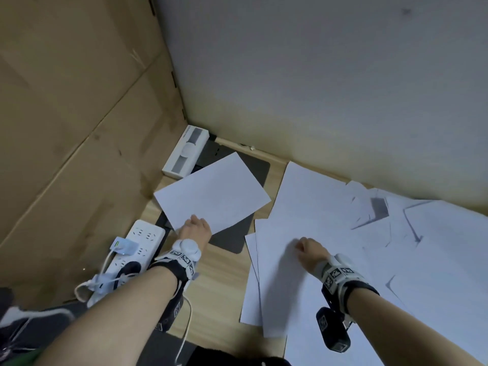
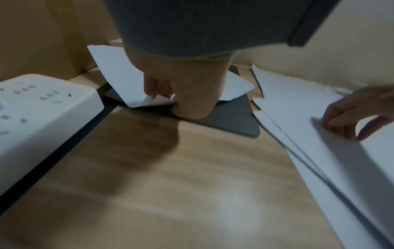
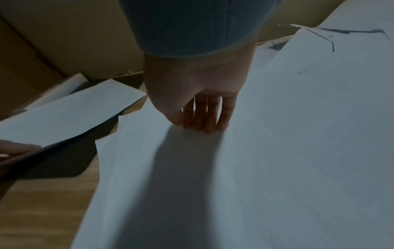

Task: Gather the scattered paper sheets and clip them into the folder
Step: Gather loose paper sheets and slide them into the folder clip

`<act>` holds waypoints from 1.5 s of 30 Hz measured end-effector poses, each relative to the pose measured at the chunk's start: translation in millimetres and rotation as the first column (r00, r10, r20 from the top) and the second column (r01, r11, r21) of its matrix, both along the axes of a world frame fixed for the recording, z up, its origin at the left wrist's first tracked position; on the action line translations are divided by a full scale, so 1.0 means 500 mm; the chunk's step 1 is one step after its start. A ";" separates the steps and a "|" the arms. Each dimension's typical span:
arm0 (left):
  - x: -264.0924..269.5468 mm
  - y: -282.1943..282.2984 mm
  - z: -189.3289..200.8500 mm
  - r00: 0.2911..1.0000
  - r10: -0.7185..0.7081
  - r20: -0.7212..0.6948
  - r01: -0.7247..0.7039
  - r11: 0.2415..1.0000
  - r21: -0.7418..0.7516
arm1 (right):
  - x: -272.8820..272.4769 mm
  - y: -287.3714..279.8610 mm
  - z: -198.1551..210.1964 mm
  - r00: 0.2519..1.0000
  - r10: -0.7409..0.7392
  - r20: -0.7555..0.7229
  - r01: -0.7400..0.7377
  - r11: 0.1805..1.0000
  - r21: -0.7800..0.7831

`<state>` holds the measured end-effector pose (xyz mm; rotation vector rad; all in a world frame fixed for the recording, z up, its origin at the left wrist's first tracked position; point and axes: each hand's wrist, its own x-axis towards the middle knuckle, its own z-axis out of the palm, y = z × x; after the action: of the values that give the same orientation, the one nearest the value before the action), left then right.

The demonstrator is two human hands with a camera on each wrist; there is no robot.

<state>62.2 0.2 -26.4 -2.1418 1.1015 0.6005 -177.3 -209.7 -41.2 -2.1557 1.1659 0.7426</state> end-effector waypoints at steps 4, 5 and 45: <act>0.019 -0.047 0.048 0.969 -0.195 -0.151 0.165 0.968 -0.188 | 0.061 0.010 0.016 0.913 -0.326 0.245 0.281 0.938 0.204; 0.008 -0.060 0.063 0.956 -0.236 -0.173 0.196 0.955 -0.223 | 0.082 0.013 0.023 0.850 -0.439 0.291 0.359 0.887 0.291; -0.329 -0.199 -0.014 0.187 0.416 -0.890 -0.974 0.198 -0.112 | -0.489 -0.012 -0.013 0.344 -0.819 0.458 0.902 0.425 0.082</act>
<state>-102.4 -99.2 -33.4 -3.3262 0.2940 1.9686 -421.6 -215.7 -47.5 -1.3010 1.8807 -0.3634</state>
